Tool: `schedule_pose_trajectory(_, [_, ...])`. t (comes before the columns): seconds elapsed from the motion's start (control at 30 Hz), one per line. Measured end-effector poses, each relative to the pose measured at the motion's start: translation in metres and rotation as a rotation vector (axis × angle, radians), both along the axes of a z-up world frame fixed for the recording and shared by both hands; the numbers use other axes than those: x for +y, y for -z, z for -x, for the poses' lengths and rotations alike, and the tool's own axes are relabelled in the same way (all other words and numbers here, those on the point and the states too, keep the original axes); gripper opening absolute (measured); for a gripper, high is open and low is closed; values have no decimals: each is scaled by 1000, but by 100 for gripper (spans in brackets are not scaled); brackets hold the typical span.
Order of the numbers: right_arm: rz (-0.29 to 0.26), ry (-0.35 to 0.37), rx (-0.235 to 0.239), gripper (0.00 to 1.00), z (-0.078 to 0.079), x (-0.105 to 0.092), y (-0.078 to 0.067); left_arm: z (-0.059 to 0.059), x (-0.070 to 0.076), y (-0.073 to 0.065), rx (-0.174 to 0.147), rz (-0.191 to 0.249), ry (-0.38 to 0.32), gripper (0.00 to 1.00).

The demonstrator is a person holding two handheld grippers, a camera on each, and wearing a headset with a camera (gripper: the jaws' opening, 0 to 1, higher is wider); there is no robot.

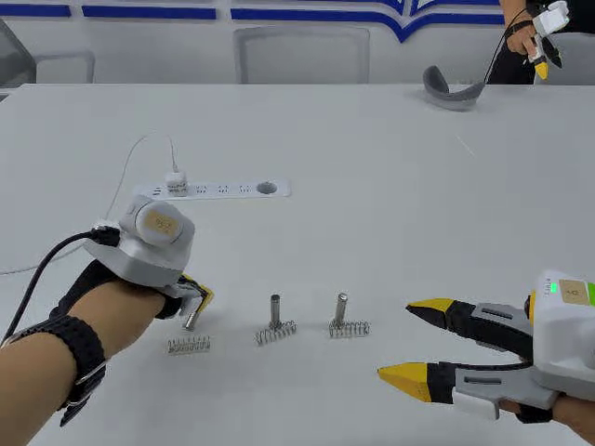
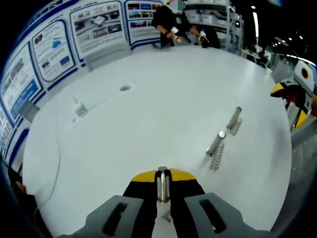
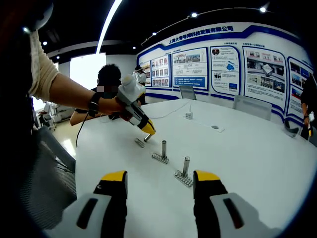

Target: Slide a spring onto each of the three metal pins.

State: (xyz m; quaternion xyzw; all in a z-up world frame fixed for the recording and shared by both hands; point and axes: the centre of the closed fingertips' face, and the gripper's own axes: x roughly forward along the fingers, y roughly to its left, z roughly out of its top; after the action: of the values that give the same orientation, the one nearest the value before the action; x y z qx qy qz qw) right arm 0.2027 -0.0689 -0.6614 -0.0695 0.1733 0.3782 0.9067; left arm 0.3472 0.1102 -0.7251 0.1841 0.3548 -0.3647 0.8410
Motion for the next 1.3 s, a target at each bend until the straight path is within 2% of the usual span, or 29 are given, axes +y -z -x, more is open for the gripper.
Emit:
schedule_pose_trajectory(0.33, [5, -4, -1, 55, 3, 2, -1, 2, 7, -4, -30, 45, -36, 7])
schedule_pose_trajectory(0.53, [5, -7, -4, 55, 2, 3, -3, 5, 6, -5, -44, 77, -53, 7])
schedule_pose_trajectory(0.67, [3, -8, -3, 55, 2, 3, -3, 8, 5, -7, -48, 113, -67, 7])
schedule_pose_trajectory(0.83, [5, -11, 0, 55, 2, 5, -1, 11, 4, -8, -61, 129, -76, 7])
schedule_pose_trajectory(0.93, [4, -12, 1, 55, 3, 6, -1, 11, 5, -9, -68, 159, -94, 7])
schedule_pose_trajectory(1.07, [5, -12, 1, 55, 3, 6, -2, 10, 7, -8, -63, 191, -115, 7])
schedule_pose_trajectory(1.2, [6, -12, 0, 54, 3, 6, -2, 13, 7, -9, -63, 193, -114, 7])
schedule_pose_trajectory(1.3, [6, -14, 1, 54, 3, 7, -2, 16, 4, -10, -77, 204, -98, 7])
